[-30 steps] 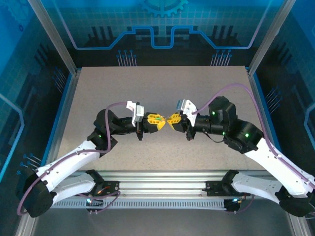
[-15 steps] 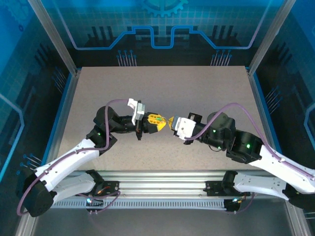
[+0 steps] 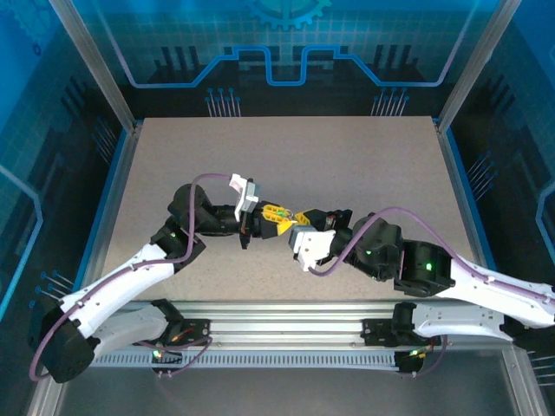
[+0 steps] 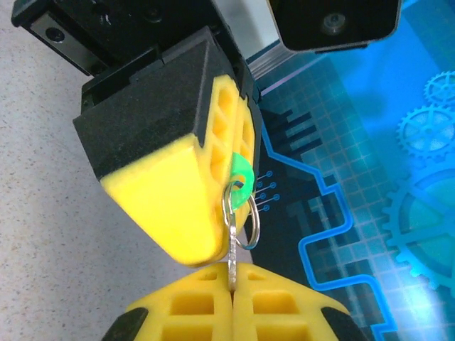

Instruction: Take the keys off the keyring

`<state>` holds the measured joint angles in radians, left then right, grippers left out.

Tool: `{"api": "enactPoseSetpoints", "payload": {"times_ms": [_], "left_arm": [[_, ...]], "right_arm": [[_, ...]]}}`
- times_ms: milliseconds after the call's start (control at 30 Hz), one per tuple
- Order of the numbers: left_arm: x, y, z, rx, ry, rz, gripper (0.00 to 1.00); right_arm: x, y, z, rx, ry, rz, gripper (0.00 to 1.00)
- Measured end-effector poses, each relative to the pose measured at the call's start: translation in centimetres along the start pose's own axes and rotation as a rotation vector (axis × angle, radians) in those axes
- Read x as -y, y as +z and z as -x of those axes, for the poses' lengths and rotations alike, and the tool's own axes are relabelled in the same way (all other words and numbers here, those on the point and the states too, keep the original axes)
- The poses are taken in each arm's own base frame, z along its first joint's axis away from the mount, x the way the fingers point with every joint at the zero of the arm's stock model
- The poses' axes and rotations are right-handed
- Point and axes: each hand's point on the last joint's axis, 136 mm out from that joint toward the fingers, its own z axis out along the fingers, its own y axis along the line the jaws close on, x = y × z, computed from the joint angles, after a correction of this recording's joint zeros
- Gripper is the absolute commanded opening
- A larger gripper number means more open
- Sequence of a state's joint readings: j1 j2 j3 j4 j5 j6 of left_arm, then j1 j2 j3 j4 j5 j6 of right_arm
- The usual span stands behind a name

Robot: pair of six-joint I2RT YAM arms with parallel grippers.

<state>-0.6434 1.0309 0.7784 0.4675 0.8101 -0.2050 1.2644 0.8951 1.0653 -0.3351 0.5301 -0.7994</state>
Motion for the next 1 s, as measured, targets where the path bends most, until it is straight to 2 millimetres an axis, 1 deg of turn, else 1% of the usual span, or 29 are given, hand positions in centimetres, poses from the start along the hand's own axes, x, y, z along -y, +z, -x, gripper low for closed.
{"api": "enactPoseSetpoints", "payload": {"times_ms": [333, 667, 733, 767, 800, 833, 1000], "left_arm": [[0.4, -0.1, 0.0, -0.004, -0.006, -0.018, 0.0], [0.4, -0.1, 0.3, 0.006, -0.018, -0.017, 0.0], [0.2, -0.2, 0.3, 0.007, -0.014, -0.009, 0.16], [0.2, -0.3, 0.5, 0.01, -0.004, -0.003, 0.21], [0.1, -0.3, 0.5, 0.012, 0.0, 0.001, 0.29], [0.1, -0.4, 0.7, 0.016, 0.021, 0.01, 0.4], [0.2, -1.3, 1.9, 0.058, 0.116, 0.08, 0.44]], "right_arm": [[-0.3, -0.4, 0.7, 0.042, -0.073, -0.058, 0.0], [0.2, -0.3, 0.5, 0.042, -0.052, -0.081, 0.0], [0.3, -0.3, 0.3, 0.041, -0.023, -0.067, 0.0], [0.4, -0.3, 0.3, 0.038, -0.004, -0.055, 0.0], [0.4, -0.3, 0.4, 0.035, 0.008, -0.042, 0.0], [0.5, -0.3, 0.5, 0.031, 0.027, -0.022, 0.0], [2.6, 0.4, 1.4, -0.003, 0.183, 0.046, 0.0]]}}
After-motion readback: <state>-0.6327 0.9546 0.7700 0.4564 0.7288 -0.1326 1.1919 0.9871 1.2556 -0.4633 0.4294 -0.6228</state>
